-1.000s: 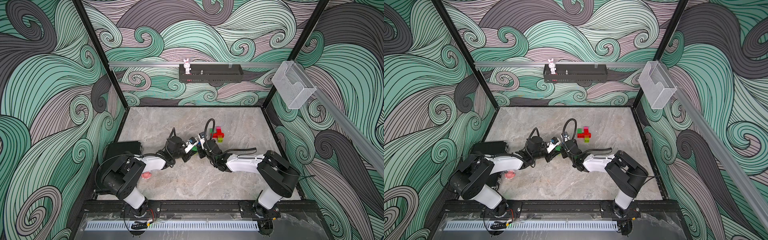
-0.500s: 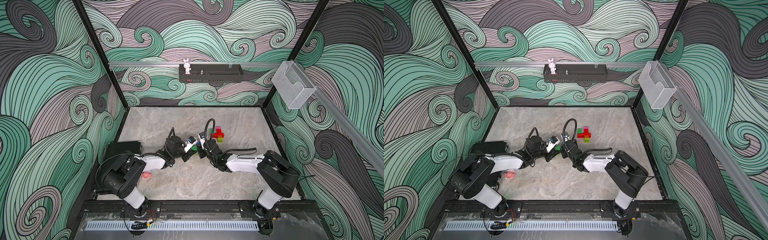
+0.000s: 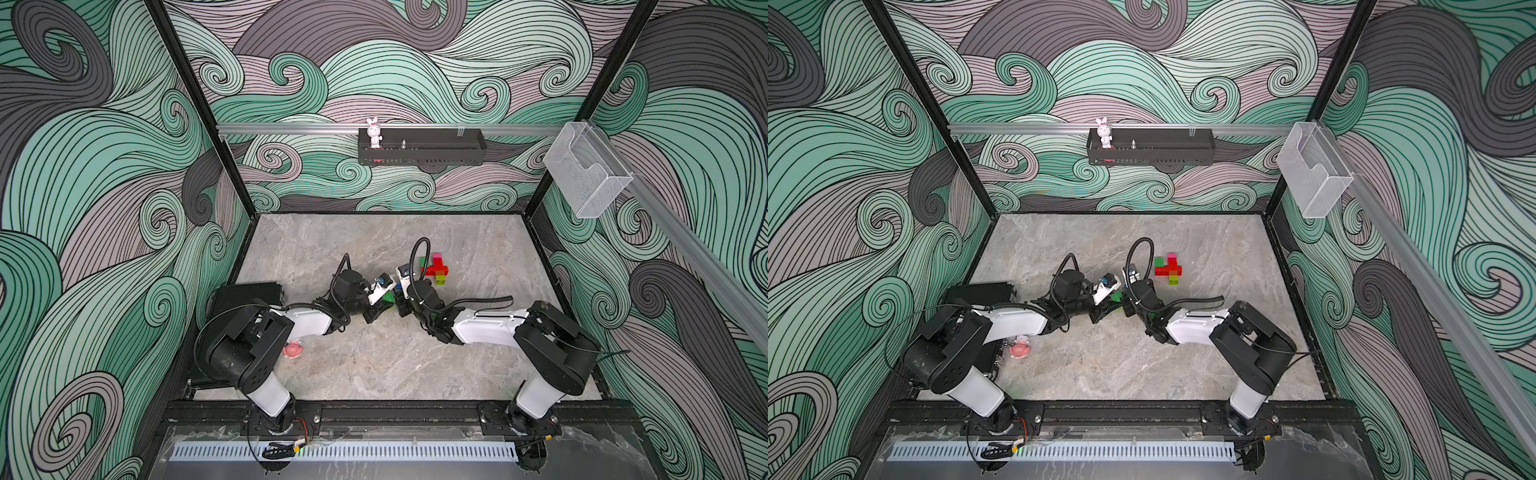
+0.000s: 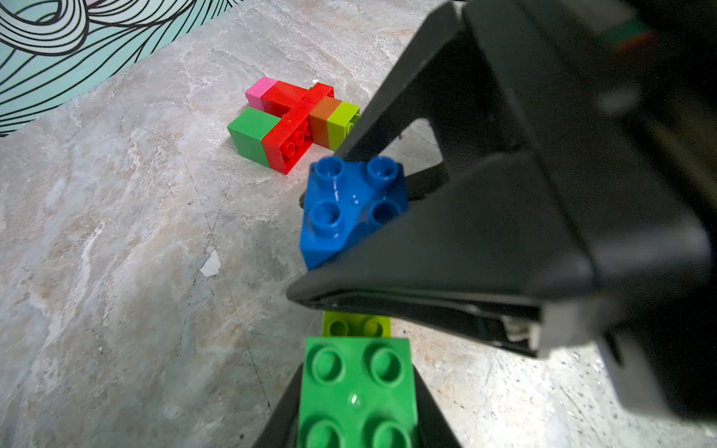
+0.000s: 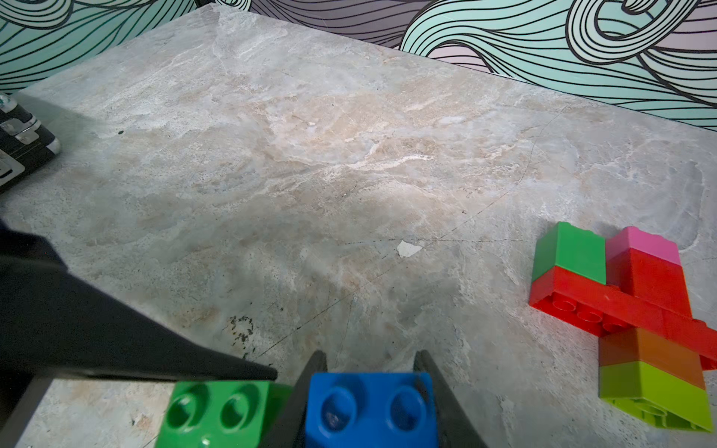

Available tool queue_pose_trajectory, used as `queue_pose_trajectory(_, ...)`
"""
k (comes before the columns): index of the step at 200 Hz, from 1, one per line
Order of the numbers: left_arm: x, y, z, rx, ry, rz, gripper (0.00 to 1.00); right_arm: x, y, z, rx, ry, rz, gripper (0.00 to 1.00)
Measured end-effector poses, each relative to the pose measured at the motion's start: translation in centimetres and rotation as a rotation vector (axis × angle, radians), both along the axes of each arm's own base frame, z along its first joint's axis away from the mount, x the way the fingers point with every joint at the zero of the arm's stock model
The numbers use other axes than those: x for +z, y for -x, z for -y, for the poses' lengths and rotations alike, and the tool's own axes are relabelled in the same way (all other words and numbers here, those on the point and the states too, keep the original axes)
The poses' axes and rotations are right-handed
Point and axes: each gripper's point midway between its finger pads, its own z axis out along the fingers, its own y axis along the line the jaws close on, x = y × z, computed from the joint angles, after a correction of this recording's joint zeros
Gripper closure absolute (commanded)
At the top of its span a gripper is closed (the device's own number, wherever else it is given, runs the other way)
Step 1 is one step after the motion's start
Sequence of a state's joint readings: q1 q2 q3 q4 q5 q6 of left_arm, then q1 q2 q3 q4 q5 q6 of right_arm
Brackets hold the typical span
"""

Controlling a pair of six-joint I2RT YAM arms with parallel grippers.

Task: Assemble the number 4 with lego
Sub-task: Assemble the lego brick with the lego brick.

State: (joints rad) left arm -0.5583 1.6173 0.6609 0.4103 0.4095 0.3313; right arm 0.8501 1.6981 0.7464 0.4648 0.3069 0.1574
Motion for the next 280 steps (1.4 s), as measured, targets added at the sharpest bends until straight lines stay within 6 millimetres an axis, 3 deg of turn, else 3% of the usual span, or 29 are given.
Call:
queue_pose_trajectory(37,0.1,-0.2,0.1,0.003,-0.019,-0.035,0.99,-0.1,-0.1,0.1,-0.002,0.002,-0.001,1.0)
queue_pose_trajectory(50,0.2,-0.3,0.1,0.007,-0.032,-0.055,0.83,-0.1,-0.1,0.1,-0.004,0.002,-0.001,1.0)
queue_pose_trajectory(69,0.3,-0.4,-0.1,0.02,-0.049,-0.071,0.44,-0.1,-0.1,0.1,-0.004,0.002,-0.001,1.0)
queue_pose_trajectory(89,-0.5,0.0,-0.9,0.058,-0.068,-0.102,0.29,-0.1,-0.1,0.1,-0.004,0.0,0.0,1.0)
queue_pose_trajectory(130,-0.2,1.7,-2.6,0.086,-0.042,-0.062,0.29,-0.1,-0.1,0.1,-0.002,0.001,0.002,1.0)
queue_pose_trajectory(211,1.5,0.4,-1.1,0.06,0.048,0.031,0.34,-0.1,0.0,-0.2,0.042,0.016,0.014,1.0)
queue_pose_trajectory(280,-0.3,0.2,0.2,0.012,0.071,-0.025,0.46,-0.1,0.0,-0.2,0.042,0.017,0.013,1.0)
